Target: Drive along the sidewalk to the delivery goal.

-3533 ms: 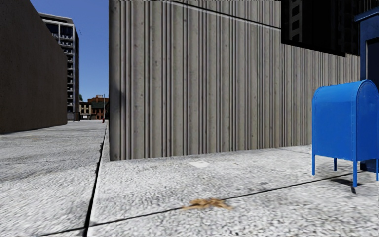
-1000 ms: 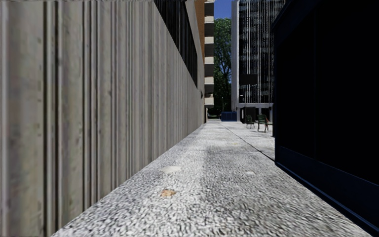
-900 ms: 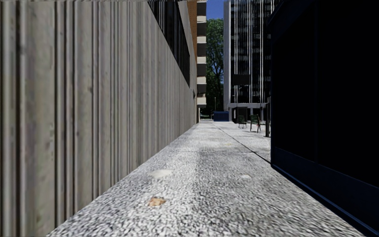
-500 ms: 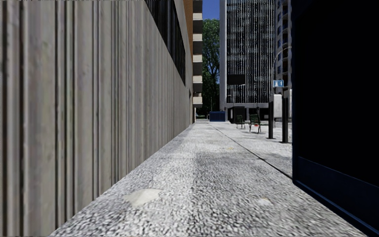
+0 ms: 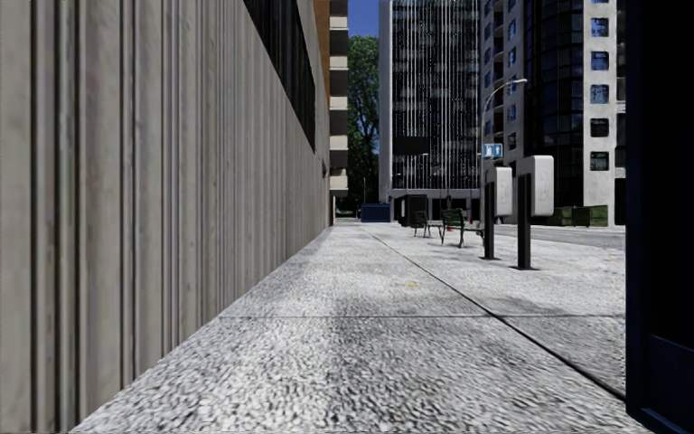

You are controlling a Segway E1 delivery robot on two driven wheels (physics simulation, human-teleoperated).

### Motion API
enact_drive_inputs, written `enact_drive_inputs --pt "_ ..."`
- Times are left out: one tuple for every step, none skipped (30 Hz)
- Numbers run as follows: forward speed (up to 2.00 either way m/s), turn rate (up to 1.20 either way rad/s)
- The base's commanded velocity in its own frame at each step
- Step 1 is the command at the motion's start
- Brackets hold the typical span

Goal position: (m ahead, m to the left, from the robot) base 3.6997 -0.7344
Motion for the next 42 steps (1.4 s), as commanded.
enact_drive_inputs --pt "2.00 -1.02" --pt "2.00 -1.02" --pt "2.00 -1.03" --pt "2.00 -0.63" --pt "2.00 0.00" --pt "2.00 0.00" --pt "2.00 0.00" --pt "2.00 0.00" --pt "2.00 0.00" --pt "2.00 0.00" --pt "1.93 0.00" --pt "1.82 0.00" --pt "1.78 0.00" --pt "1.78 0.00" --pt "1.75 0.00" --pt "1.74 0.00" --pt "1.74 0.00" --pt "1.74 0.00" --pt "1.74 0.00" --pt "1.73 0.00" --pt "1.73 0.00" --pt "1.73 -1.14" --pt "1.73 -1.14" --pt "1.73 -0.67" --pt "1.73 -0.25" --pt "1.73 -0.02" --pt "1.73 0.00" --pt "1.73 0.00" --pt "1.73 0.00" --pt "1.73 0.00" --pt "1.73 0.00" --pt "1.71 -0.42" --pt "1.63 -0.91" --pt "1.58 -1.20" --pt "1.58 -1.20" --pt "1.53 -1.20" --pt "1.50 -1.20" --pt "1.49 -1.20" --pt "1.49 -1.20" --pt "1.49 -1.20" --pt "1.49 -1.20" --pt "1.49 -1.20"
